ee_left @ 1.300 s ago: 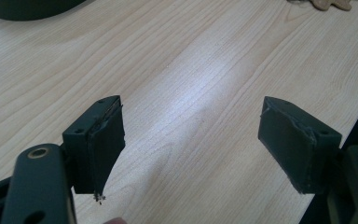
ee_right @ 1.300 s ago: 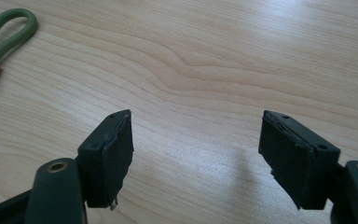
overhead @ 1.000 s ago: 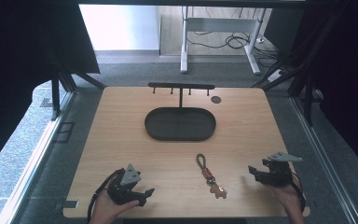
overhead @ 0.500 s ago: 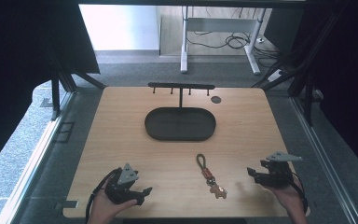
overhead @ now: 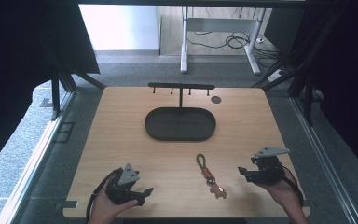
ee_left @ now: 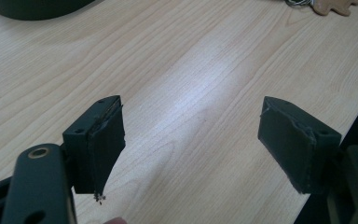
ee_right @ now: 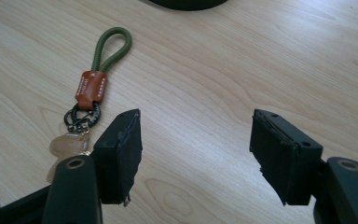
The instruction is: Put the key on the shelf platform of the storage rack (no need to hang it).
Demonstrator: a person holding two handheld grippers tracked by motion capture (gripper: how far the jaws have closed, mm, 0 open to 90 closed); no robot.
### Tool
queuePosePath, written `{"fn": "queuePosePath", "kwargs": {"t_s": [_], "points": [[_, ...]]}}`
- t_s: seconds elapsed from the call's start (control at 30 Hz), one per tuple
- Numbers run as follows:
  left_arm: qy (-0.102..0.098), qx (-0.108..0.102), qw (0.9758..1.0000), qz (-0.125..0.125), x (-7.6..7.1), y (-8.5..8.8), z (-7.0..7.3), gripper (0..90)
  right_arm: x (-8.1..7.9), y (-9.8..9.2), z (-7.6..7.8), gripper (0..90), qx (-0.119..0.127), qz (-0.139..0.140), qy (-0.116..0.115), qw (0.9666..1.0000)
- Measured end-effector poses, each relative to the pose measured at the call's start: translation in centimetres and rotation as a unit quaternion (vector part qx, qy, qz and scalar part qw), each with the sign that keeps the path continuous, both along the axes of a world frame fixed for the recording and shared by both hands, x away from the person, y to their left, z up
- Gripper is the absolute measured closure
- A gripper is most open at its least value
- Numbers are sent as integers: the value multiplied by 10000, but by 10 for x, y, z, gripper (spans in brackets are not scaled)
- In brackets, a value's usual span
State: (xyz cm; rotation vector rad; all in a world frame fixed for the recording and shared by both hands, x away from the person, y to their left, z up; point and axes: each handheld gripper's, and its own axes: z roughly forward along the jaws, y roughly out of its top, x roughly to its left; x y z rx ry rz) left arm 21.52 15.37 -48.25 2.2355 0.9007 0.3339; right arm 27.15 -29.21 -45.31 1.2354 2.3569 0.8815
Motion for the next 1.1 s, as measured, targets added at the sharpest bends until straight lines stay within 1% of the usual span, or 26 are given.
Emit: {"fn": "queuePosePath", "kwargs": {"t_s": [0.1, 0.13, 0.17, 0.2, 0.3, 0.4, 0.43, 0.53, 0.67, 0.73, 0.83, 0.9, 1.0, 1.1], "points": [[-17, -8, 10000, -5, -1, 0, 1, 232, 1, 4, 2, 348, -66, 33, 21, 10000], [-30, -25, 10000, -11, -1, 1, 2, 232, 3, 11, 5, 350, -130, 82, 58, 9999], [-35, -32, 10000, -12, -1, 1, 2, 232, 3, 11, 5, 350, -130, 82, 58, 9999], [-42, -45, 10000, -3, -1, 2, 3, 232, 4, 15, 7, 351, -176, 126, 82, 9997], [-43, -42, 10000, 18, -1, 2, 4, 232, 6, 22, 9, 355, -209, 194, 114, 9995], [-52, -45, 10000, 5, -2, 2, 4, 232, 7, 26, 9, 356, -256, 245, 113, 9993], [-39, -43, 10000, 5, -2, 1, 3, 232, 8, 30, 10, 357, -277, 309, 147, 9990], [-28, -29, 10000, -24, -1, 0, 3, 233, 10, 35, 9, 360, -361, 382, 192, 9984], [-22, -21, 10000, -35, -1, 0, 3, 233, 12, 38, 9, 363, -454, 440, 208, 9978], [-21, -23, 10000, -43, -2, -1, 3, 233, 12, 40, 9, 366, -469, 416, 217, 9978], [-22, -21, 10000, -56, -2, -1, 4, 232, 14, 42, 8, 370, -503, 442, 279, 9974], [-27, -17, 10000, -68, -2, -1, 4, 232, 15, 45, 8, 381, -577, 486, 335, 9966], [-11, -15, 10000, -67, -2, -2, 2, 232, 16, 48, 8, 386, -680, 503, 378, 9957], [13, -8, 10000, -82, -2, -4, 1, 232, 17, 51, 8, 387, -719, 538, 397, 9952]]}}
